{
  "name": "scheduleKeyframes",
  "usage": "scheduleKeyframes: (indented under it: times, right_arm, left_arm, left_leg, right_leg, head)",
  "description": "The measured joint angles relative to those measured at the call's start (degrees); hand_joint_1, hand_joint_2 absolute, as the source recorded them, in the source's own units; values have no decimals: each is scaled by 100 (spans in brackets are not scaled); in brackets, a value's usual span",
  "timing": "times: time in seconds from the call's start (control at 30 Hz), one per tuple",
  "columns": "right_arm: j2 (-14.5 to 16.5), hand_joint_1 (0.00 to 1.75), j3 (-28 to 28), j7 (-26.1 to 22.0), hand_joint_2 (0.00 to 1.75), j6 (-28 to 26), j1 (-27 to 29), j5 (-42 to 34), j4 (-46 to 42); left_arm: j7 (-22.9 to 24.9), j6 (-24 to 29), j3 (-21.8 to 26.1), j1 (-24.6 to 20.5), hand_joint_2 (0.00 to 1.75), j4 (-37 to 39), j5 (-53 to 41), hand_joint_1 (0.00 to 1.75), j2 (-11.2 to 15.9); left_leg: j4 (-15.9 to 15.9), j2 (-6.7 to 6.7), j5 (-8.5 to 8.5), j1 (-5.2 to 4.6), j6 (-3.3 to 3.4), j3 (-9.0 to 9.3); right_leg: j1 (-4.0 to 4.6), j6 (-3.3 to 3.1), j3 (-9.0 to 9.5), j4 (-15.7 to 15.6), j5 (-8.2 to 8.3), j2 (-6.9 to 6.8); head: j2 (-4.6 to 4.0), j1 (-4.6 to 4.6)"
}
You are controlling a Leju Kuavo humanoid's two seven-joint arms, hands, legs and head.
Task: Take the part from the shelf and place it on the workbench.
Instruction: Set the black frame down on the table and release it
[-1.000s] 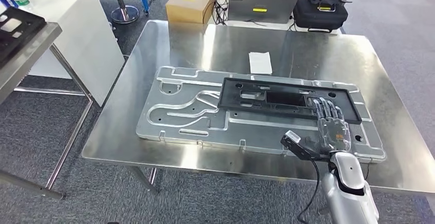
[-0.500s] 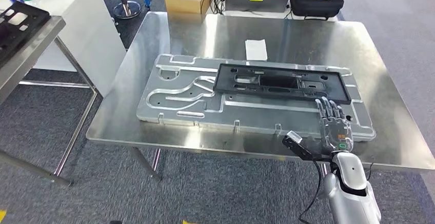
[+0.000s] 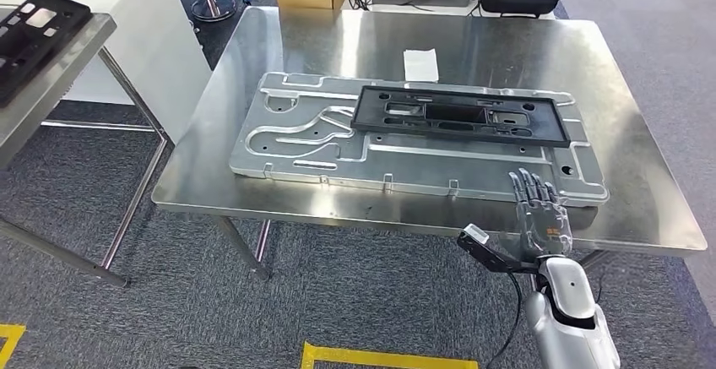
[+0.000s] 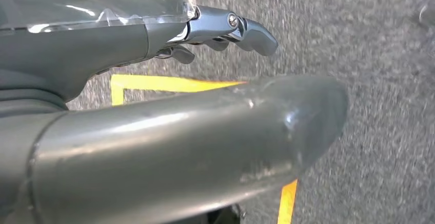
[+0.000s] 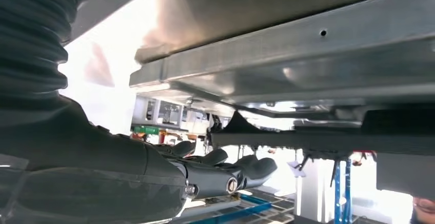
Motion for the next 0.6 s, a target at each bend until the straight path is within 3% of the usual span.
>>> scheduleKeyframes:
  times: [0.1,0.13,0.17,0.2,0.27,0.3,0.37,0.43,0.5,0.6]
  right_arm:
    - [2,0,5,0,175,4,53,1,1]
    - [4,0,7,0,175,6,81,1,1]
    - [7,0,10,0,175,7,109,6,1]
    - [10,0,14,0,175,8,130,13,1]
    - [19,0,24,0,175,11,150,29,1]
    - [26,0,30,0,175,13,152,34,-3]
    - [43,0,40,3,175,16,172,43,-11]
    - [60,0,50,3,87,14,204,56,-15]
    - [79,0,61,3,0,1,228,71,-16]
    - [115,0,66,7,0,-63,311,82,-17]
  left_arm:
    - [1,-1,1,-9,0,1,-2,0,-9]
    - [2,-2,1,-7,0,1,-4,0,-15]
    - [4,-4,1,-7,0,2,-11,0,-21]
    - [6,-7,1,-7,0,2,-18,0,-28]
    - [10,-11,2,-12,0,2,-31,0,-34]
    - [11,-13,2,-15,0,3,-33,0,-32]
    - [12,-12,3,-15,0,4,-37,0,-25]
    - [12,-13,4,-3,0,7,-39,0,-31]
    - [13,-14,5,7,0,10,-39,0,-33]
    - [9,-15,6,12,0,14,-38,0,-40]
  left_leg:
    - [-19,31,151,50,12,-166]
    - [23,36,175,64,-8,-240]
    - [80,41,192,87,-28,-320]
    - [152,44,203,121,-55,-404]
    - [336,45,203,191,-145,-586]
    - [431,40,198,209,-202,-672]
    - [561,22,215,188,-306,-786]
    - [600,6,262,181,-380,-845]
    - [750,6,61,206,-421,-943]
    - [1679,11,-789,199,-413,-1194]
  right_leg:
    - [-42,91,-296,959,-724,44]
    - [-71,131,-358,1274,-853,45]
    - [-107,176,-337,1421,-858,43]
    - [-147,225,-213,1348,-758,41]
    - [-227,355,256,713,-545,35]
    - [-235,375,441,426,-510,48]
    - [-221,318,535,225,-576,82]
    - [-217,170,429,295,-534,90]
    - [-206,38,309,311,-450,67]
    - [-135,-88,77,310,-256,38]
  head:
    - [-1,35]
    - [-1,35]
    - [-1,35]
    - [-1,35]
    - [-1,44]
    - [-1,62]
    - [1,87]
    - [0,79]
    - [-1,63]
    - [-1,44]
